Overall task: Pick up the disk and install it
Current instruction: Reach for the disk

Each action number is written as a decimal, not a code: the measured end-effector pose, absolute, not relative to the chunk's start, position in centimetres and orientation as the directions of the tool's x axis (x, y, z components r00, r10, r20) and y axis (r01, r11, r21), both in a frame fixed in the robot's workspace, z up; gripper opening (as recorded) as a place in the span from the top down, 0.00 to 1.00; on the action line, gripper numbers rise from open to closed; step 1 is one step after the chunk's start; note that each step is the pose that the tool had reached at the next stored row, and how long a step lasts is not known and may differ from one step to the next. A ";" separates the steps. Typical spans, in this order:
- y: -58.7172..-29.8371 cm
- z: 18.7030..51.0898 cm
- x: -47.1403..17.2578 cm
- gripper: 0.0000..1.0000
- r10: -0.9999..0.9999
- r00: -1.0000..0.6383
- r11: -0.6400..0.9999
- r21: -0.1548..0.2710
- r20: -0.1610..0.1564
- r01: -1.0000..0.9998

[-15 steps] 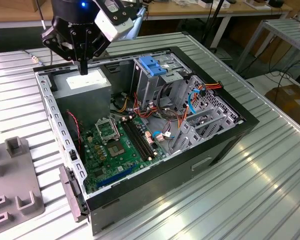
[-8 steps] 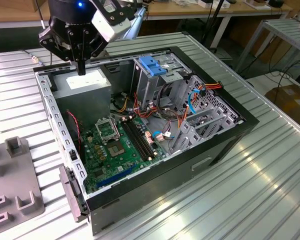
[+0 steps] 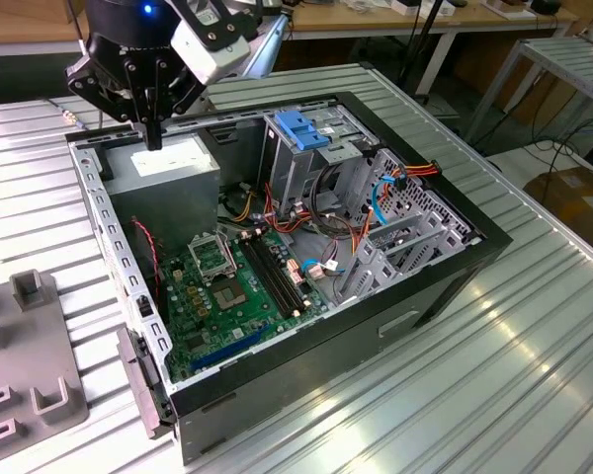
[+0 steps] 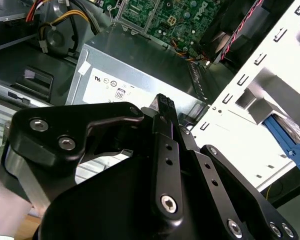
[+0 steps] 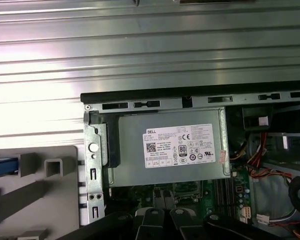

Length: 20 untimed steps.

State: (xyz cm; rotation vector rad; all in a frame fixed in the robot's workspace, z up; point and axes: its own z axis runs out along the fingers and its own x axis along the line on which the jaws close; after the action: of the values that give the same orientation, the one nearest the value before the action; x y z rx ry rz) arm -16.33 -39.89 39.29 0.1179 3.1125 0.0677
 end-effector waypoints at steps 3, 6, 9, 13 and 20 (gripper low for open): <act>-39.9 39.3 -16.6 0.90 0.076 -0.997 0.996 0.044 -0.024 0.075; -39.9 39.3 -16.9 0.90 0.076 -0.997 0.996 0.044 -0.024 0.075; -39.9 39.3 -17.2 0.90 0.076 -0.997 0.996 0.044 -0.024 0.075; -39.9 39.3 -17.7 0.90 0.076 -0.997 0.996 0.044 -0.024 0.075; -39.9 39.3 -18.4 0.90 0.076 -0.997 0.996 0.044 -0.024 0.075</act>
State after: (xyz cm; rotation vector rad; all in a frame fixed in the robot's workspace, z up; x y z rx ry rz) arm -18.38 -39.89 39.26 0.1180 3.1125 0.0676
